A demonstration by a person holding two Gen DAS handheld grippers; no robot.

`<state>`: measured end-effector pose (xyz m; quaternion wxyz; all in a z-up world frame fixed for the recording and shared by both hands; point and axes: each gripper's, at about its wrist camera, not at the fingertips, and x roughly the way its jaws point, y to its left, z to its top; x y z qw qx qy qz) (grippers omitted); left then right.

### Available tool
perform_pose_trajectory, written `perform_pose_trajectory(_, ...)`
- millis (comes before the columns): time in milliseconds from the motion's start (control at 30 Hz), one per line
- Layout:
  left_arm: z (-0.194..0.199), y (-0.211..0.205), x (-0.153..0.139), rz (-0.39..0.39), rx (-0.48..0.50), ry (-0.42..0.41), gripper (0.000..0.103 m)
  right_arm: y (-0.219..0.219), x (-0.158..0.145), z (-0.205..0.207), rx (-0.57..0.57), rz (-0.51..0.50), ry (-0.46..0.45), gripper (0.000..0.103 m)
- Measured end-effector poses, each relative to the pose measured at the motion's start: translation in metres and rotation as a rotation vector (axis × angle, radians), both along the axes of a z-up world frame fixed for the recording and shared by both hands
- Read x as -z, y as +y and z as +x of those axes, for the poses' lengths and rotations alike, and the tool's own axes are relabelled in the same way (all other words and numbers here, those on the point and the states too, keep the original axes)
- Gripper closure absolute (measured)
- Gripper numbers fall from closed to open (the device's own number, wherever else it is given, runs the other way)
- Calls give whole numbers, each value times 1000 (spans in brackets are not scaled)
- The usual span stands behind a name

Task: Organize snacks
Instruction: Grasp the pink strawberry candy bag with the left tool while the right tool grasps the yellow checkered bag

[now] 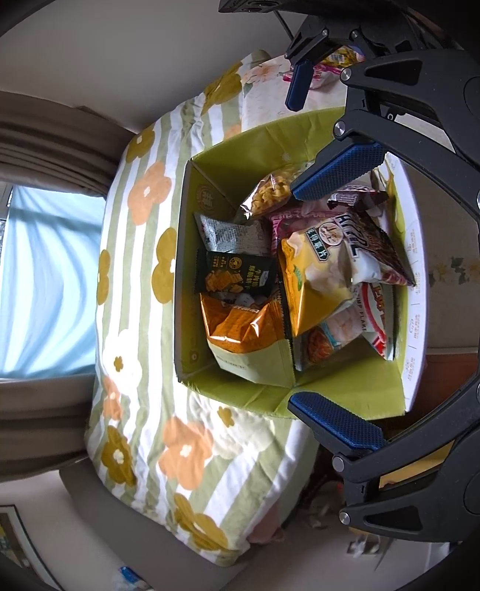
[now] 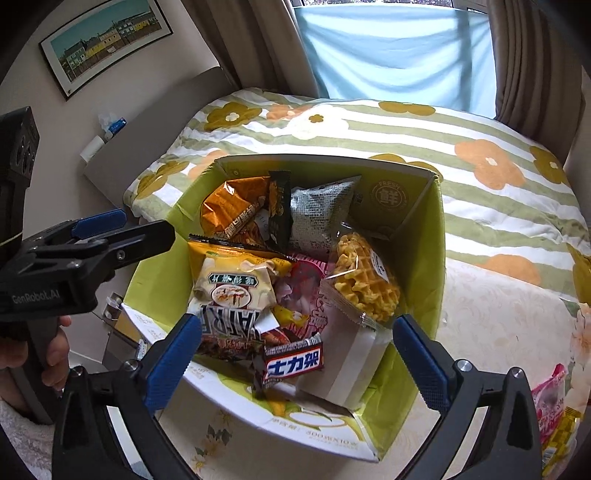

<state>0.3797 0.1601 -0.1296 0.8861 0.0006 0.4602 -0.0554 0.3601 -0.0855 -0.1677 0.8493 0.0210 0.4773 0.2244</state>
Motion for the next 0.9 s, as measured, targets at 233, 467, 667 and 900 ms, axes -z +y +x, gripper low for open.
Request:
perform_pose_trajectory(233, -13, 0, -9, -22, 29, -15, 0, -10, -12, -20, 58, -18, -35, 0)
perform_pose_trajectory(467, -17, -31, -22, -45, 111, -41, 0, -43, -26, -43, 152, -47, -77, 0)
perform_pose_trajectory(667, -26, -85, -32, -61, 199, -56, 0, -96, -32, -64, 263, -61, -99, 0)
perform_pose_trajectory(900, -33, -173, -26, -103, 314, -15, 0, -175, -24, -95, 393, -79, -65, 0)
